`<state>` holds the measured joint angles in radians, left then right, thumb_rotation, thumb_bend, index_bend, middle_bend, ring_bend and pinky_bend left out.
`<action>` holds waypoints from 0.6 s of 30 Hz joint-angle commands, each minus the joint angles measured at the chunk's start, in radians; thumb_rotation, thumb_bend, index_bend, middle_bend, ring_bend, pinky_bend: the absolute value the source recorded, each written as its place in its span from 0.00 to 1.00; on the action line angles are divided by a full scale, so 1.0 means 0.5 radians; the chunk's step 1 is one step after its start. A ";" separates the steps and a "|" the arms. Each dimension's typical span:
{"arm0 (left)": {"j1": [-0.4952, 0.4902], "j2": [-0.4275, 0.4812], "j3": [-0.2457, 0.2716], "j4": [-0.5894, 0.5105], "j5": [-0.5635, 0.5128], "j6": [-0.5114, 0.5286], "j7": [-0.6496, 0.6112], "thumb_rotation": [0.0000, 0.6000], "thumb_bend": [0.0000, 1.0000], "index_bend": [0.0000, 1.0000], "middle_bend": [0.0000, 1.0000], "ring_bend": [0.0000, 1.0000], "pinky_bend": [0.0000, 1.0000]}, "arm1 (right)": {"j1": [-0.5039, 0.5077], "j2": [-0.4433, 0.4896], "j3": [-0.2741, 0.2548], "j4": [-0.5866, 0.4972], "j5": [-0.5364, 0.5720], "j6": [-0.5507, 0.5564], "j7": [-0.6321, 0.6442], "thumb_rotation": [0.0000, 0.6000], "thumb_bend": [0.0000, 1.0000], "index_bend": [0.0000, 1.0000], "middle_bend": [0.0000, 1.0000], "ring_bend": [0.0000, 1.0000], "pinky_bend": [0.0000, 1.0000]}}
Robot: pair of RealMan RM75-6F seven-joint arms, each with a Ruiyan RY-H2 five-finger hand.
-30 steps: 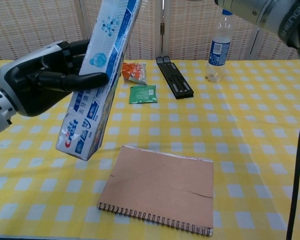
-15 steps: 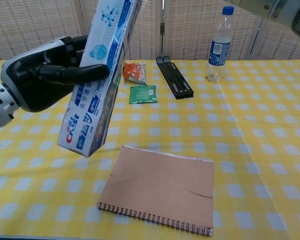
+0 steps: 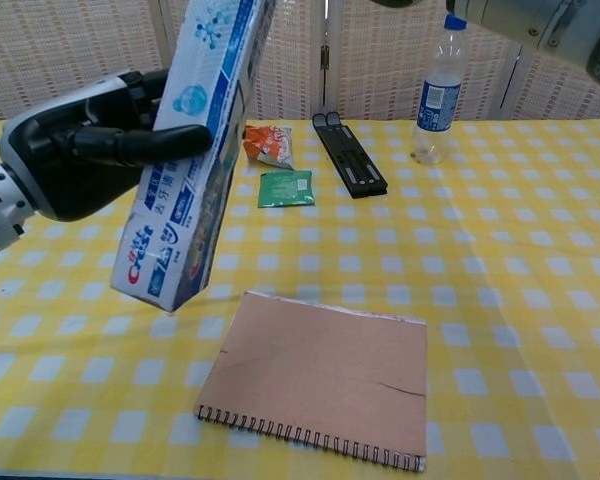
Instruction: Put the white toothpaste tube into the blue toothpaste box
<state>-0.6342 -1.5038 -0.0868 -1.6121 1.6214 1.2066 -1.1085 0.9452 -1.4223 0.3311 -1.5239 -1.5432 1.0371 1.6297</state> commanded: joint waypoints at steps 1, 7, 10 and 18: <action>-0.005 0.009 0.006 0.006 0.010 0.011 -0.024 1.00 0.21 0.41 0.57 0.58 0.63 | 0.027 0.031 -0.047 0.004 -0.076 -0.010 0.064 1.00 0.37 0.45 0.34 0.38 0.20; 0.000 0.009 0.007 0.033 0.027 0.065 -0.034 1.00 0.21 0.42 0.57 0.58 0.63 | 0.062 0.071 -0.117 0.040 -0.177 0.012 0.124 1.00 0.37 0.20 0.22 0.26 0.08; -0.003 0.016 0.013 0.035 0.038 0.076 -0.048 1.00 0.21 0.42 0.57 0.58 0.63 | 0.073 0.091 -0.137 0.034 -0.179 0.012 0.119 1.00 0.37 0.10 0.17 0.22 0.05; -0.009 0.038 0.026 0.086 0.032 0.082 -0.079 1.00 0.21 0.42 0.57 0.58 0.63 | 0.026 0.166 -0.120 0.005 -0.107 0.106 0.105 1.00 0.37 0.08 0.16 0.20 0.05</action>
<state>-0.6388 -1.4870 -0.0744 -1.5728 1.6391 1.2470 -1.1488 0.9649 -1.3481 0.2694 -1.5177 -1.6020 1.0839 1.6884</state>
